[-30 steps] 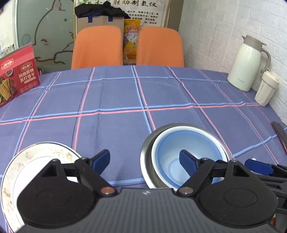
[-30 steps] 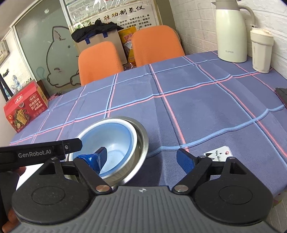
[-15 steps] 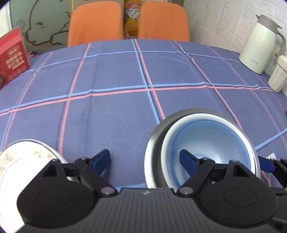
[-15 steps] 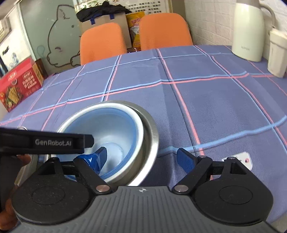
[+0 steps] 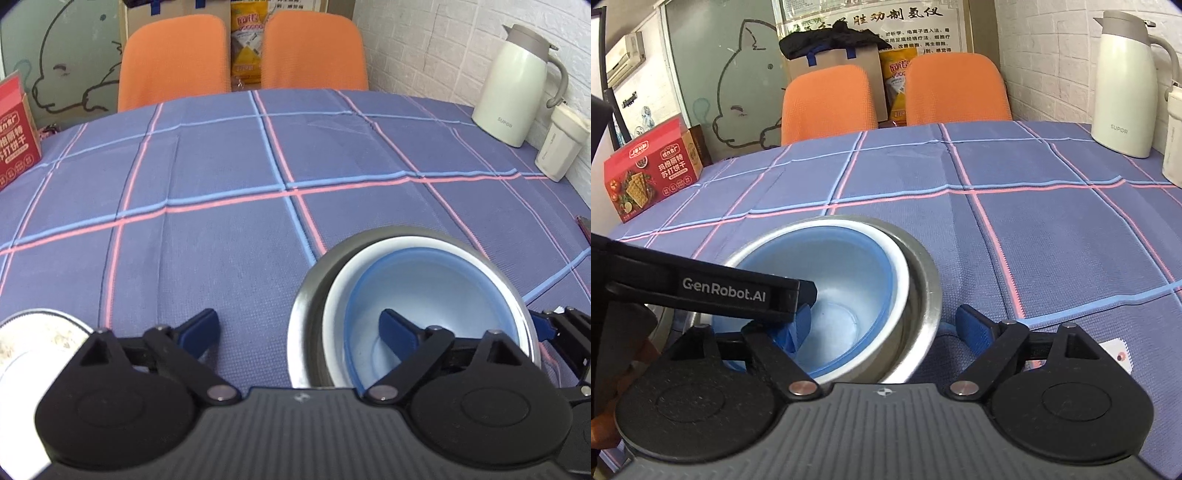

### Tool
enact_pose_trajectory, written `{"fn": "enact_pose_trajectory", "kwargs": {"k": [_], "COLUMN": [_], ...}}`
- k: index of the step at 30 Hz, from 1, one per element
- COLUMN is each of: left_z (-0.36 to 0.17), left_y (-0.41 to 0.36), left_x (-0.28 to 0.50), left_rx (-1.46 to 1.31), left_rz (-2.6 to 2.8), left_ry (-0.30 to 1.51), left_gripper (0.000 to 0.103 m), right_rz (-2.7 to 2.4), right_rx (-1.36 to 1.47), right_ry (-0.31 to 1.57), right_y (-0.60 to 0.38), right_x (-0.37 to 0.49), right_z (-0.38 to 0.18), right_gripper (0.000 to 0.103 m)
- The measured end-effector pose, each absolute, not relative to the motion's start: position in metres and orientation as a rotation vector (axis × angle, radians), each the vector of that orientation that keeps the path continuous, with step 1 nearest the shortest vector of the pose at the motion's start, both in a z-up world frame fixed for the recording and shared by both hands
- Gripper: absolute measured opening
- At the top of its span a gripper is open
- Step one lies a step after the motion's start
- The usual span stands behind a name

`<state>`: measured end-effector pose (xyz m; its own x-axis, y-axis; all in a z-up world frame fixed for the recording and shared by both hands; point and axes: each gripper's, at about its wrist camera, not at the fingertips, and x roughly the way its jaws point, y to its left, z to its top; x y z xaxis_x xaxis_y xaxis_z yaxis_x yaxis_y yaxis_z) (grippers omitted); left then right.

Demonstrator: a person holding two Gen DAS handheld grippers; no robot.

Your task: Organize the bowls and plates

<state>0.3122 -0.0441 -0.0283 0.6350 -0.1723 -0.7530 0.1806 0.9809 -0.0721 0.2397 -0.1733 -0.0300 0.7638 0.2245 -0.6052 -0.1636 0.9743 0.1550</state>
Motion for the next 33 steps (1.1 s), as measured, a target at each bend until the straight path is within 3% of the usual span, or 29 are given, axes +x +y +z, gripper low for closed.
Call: {"fn": "enact_pose_trajectory", "kwargs": {"k": [2, 4, 16, 18, 20, 23, 24, 26, 30, 32, 33], "left_z": [-0.025, -0.021, 0.039, 0.054, 0.071, 0.079, 0.074, 0.057, 0.053, 0.052, 0.051], "left_y": [-0.044, -0.049, -0.030, -0.015, 0.002, 0.025, 0.032, 0.046, 0.056, 0.056, 0.053], "left_x": [0.310, 0.310, 0.284, 0.275, 0.263, 0.249, 0.248, 0.259, 0.278, 0.288, 0.290], "left_rx": [-0.030, -0.029, -0.002, 0.009, 0.004, 0.004, 0.015, -0.021, -0.047, -0.051, -0.053], "left_rz": [-0.272, -0.275, -0.241, -0.211, -0.219, -0.199, -0.161, -0.098, -0.114, -0.140, -0.160], "left_ry": [0.865, 0.875, 0.745, 0.712, 0.674, 0.672, 0.663, 0.645, 0.620, 0.630, 0.627], "left_gripper": [0.049, 0.038, 0.033, 0.024, 0.026, 0.040, 0.037, 0.050, 0.055, 0.066, 0.066], "right_rz": [0.224, 0.216, 0.214, 0.260, 0.373, 0.426, 0.426, 0.424, 0.436, 0.423, 0.419], "right_rx": [0.121, 0.104, 0.005, -0.008, 0.006, -0.027, -0.025, -0.062, -0.053, -0.039, -0.020], "right_ry": [0.660, 0.650, 0.528, 0.496, 0.468, 0.415, 0.419, 0.388, 0.405, 0.405, 0.410], "right_y": [-0.170, -0.162, -0.133, -0.118, -0.099, -0.068, -0.061, -0.050, -0.054, -0.060, -0.064], "right_x": [0.237, 0.235, 0.218, 0.217, 0.217, 0.217, 0.222, 0.239, 0.261, 0.266, 0.265], "right_z": [-0.030, -0.027, 0.026, 0.037, 0.045, 0.049, 0.045, 0.029, 0.029, 0.029, 0.029], "right_gripper": [0.066, 0.065, 0.065, 0.065, 0.066, 0.065, 0.067, 0.069, 0.069, 0.069, 0.069]}}
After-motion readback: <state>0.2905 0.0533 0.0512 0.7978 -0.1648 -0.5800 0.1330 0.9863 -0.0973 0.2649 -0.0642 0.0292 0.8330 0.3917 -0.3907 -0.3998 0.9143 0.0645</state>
